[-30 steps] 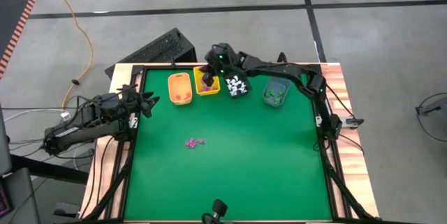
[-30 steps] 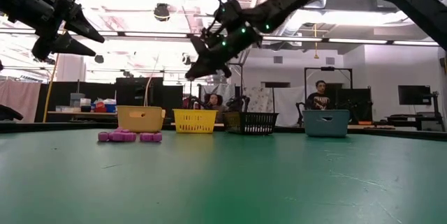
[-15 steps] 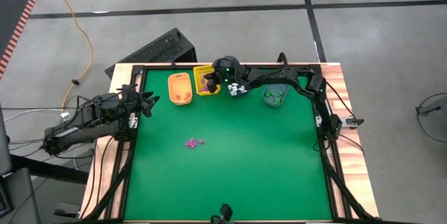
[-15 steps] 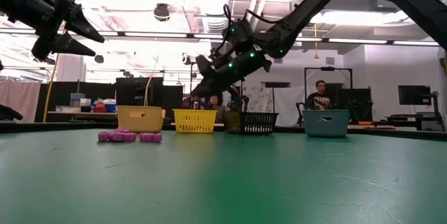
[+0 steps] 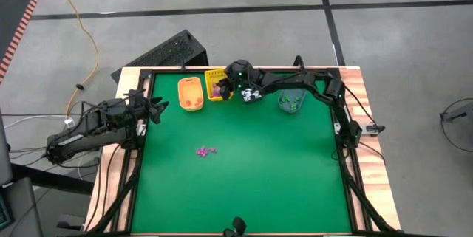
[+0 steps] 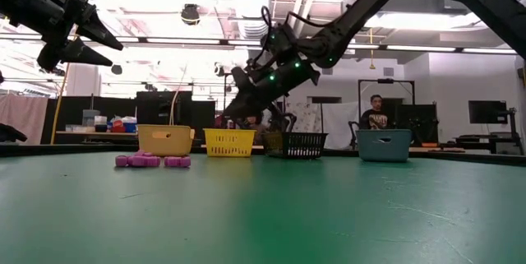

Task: Sort Halloween decoration
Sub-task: Put the pink skeleton toy into the yellow bin

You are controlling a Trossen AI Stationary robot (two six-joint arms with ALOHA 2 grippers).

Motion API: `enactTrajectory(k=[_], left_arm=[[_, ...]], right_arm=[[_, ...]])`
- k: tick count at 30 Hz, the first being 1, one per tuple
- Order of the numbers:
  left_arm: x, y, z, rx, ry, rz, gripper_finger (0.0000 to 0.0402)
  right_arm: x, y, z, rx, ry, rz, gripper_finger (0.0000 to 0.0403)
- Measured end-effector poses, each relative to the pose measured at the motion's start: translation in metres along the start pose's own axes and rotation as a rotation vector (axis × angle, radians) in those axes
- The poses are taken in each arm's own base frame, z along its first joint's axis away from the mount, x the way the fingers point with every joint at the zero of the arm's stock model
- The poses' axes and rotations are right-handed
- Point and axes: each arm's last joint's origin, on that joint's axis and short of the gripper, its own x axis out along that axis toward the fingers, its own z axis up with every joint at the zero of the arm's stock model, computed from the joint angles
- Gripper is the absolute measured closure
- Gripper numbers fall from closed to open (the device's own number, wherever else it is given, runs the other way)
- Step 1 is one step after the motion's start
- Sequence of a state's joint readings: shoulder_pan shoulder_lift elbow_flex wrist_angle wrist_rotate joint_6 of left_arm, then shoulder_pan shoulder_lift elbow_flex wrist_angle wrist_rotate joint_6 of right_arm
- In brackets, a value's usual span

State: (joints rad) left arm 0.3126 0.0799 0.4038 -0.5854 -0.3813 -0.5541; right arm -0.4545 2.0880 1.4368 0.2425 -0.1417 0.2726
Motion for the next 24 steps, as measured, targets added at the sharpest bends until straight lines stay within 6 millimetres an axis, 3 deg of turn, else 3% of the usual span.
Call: enactTrajectory(k=[4,10,14,18,24], left_arm=[[0.0,0.0,0.0,0.0,0.0,0.0,0.017],[0.0,0.0,0.0,0.0,0.0,0.0,0.017],[0.0,0.0,0.0,0.0,0.001,-0.001,0.017],[0.0,0.0,0.0,0.006,0.0,0.0,0.017],[0.0,0.0,0.0,-0.006,-0.001,0.0,0.017]], right_arm=[[-0.001,0.01,0.011,-0.023,-0.006,0.189,0.0301],[-0.009,0.05,0.028,-0.105,0.005,0.503,0.0301],[-0.031,0.078,0.038,-0.14,0.053,0.643,0.0301],[-0.08,0.096,0.064,-0.22,0.07,0.629,0.0301],[-0.174,0.109,0.097,-0.402,0.044,0.457,0.0301]])
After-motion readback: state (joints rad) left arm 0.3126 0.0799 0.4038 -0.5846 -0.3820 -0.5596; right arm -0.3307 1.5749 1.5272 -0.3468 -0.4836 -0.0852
